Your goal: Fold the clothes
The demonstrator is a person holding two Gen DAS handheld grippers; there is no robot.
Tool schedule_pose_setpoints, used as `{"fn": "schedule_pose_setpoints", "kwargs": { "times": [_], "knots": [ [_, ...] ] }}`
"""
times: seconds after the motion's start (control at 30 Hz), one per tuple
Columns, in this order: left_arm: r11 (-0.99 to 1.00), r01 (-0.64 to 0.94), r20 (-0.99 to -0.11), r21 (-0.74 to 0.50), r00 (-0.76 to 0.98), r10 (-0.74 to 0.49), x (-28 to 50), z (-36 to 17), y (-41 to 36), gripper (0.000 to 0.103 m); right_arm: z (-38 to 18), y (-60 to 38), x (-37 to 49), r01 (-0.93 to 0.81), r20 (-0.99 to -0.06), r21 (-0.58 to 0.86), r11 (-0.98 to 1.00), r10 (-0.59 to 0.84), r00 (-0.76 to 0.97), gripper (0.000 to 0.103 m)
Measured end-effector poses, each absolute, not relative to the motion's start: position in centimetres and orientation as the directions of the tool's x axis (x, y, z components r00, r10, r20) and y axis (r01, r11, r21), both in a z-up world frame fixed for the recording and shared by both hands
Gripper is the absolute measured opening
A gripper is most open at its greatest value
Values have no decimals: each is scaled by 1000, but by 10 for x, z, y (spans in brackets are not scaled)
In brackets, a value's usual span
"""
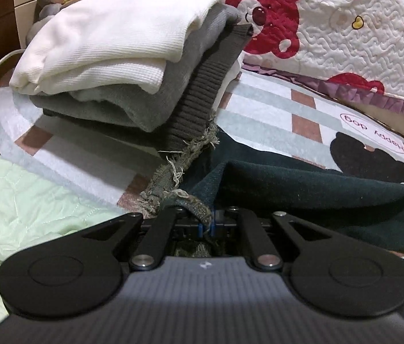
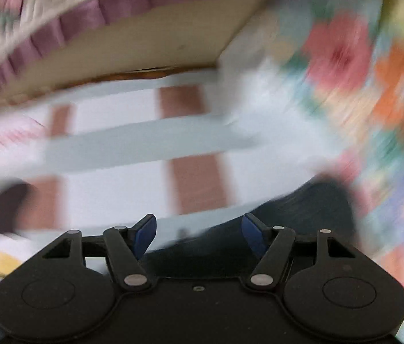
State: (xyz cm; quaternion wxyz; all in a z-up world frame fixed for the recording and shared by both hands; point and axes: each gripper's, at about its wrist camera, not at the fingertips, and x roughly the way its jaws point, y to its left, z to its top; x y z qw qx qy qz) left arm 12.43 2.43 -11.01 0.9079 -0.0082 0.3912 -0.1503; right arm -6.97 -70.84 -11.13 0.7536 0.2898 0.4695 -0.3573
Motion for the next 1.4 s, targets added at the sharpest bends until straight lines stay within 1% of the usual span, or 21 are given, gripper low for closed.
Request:
{"fn": "schedule_pose_setpoints", "kwargs": {
  "times": [0.1,0.13,0.2,0.3,0.37,0.43,0.5,0.63,0.7,0.77,0.87,0.93,1.0,1.03,1.1,1.17,1.23,1.3,1.33,1.37,1.4],
  "knots": [
    [954,263,-707,-145,647,-286,126,-111,26,5,-126,-700,-62,791,-924,253,557,-101,368,71],
    [953,259,-707,-157,645,-292,127,-111,28,5,-130,-693,-57,768,-929,261,585,-63,364,71],
    [951,238,-710,-199,633,-307,130,-114,35,5,-136,-672,-50,673,-948,217,707,-11,317,71],
    [946,191,-722,-260,613,-322,135,-120,48,5,-153,-640,-66,550,-977,168,818,63,204,70],
    [946,170,-724,-277,610,-322,137,-122,52,6,-162,-621,-83,492,-980,151,858,64,189,70],
    [948,158,-725,-275,613,-313,138,-122,52,7,-163,-610,-93,464,-975,136,875,35,218,70],
    [952,147,-726,-269,619,-300,138,-122,52,12,-162,-602,-97,456,-971,118,882,6,240,70],
    [962,96,-679,-255,691,-249,128,-108,65,13,-158,-593,-87,371,-983,65,926,-5,183,70],
    [966,67,-641,-251,736,-218,120,-96,74,13,-152,-598,-80,382,-986,66,922,1,170,70],
    [961,68,-624,-267,748,-226,114,-85,80,13,-140,-613,-76,442,-979,88,893,-5,204,70],
    [956,163,-626,-245,726,-284,118,-71,64,15,-127,-646,-78,593,-947,213,776,15,321,70],
    [938,269,-635,-218,691,-346,128,-64,38,23,-129,-662,-81,689,-919,324,648,44,391,70],
    [899,393,-654,-194,631,-417,144,-59,1,38,-136,-665,-83,732,-897,400,551,71,437,70],
    [876,447,-662,-180,603,-444,152,-59,-18,40,-140,-661,-80,739,-891,417,529,77,448,70],
    [828,542,-681,-141,555,-479,164,-71,-54,41,-149,-650,-75,744,-888,425,516,81,452,70],
    [771,628,-699,-107,504,-507,175,-83,-89,42,-161,-639,-63,748,-908,370,551,44,417,70],
    [743,660,-698,-111,479,-531,186,-102,-113,42,-165,-627,-56,752,-916,309,583,-30,400,76],
    [715,692,-688,-103,469,-554,189,-116,-125,42,-164,-615,-53,758,-914,243,606,-120,388,70],
    [696,711,-699,-99,448,-557,190,-123,-129,42,-162,-610,-52,756,-910,197,624,-171,378,42],
    [678,728,-710,-97,428,-560,191,-130,-132,42,-160,-606,-53,749,-903,141,647,-227,366,17],
    [667,737,-717,-107,408,-565,189,-132,-132,42,-154,-605,-60,749,-880,147,646,-261,398,12]
  ]
}}
